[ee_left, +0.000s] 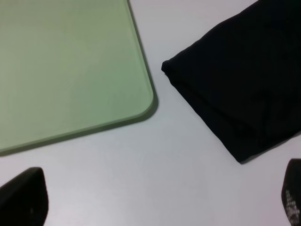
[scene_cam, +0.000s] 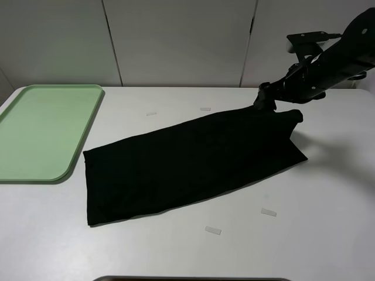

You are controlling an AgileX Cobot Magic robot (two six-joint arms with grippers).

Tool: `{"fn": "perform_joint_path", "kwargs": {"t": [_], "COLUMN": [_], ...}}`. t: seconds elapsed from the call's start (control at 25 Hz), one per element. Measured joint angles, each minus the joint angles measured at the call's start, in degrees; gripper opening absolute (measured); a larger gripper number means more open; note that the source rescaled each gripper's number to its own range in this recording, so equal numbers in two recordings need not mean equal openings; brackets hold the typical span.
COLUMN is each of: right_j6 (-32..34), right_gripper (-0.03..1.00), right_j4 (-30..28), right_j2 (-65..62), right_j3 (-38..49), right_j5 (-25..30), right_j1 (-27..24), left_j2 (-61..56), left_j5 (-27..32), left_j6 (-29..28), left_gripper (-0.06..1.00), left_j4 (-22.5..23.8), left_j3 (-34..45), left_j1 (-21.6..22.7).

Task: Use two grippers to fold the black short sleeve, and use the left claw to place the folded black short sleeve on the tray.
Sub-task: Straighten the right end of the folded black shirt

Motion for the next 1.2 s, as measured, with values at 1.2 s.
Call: {"fn": "perform_joint_path", "kwargs": {"t": [1.2], "right_j6": [42.7], "right_gripper": [1.0], "right_j4": [-7.1], "right_j2": [6.5], "right_j3": [-9.5], "right_j5": [4.8], "right_j1": [-6.9], "left_j2": [0.0], "left_j5": [0.1], "left_j6": [0.0], "left_gripper": [1.0], "left_j4": [0.0], "left_j3": [0.0], "left_j1": [0.0]}}
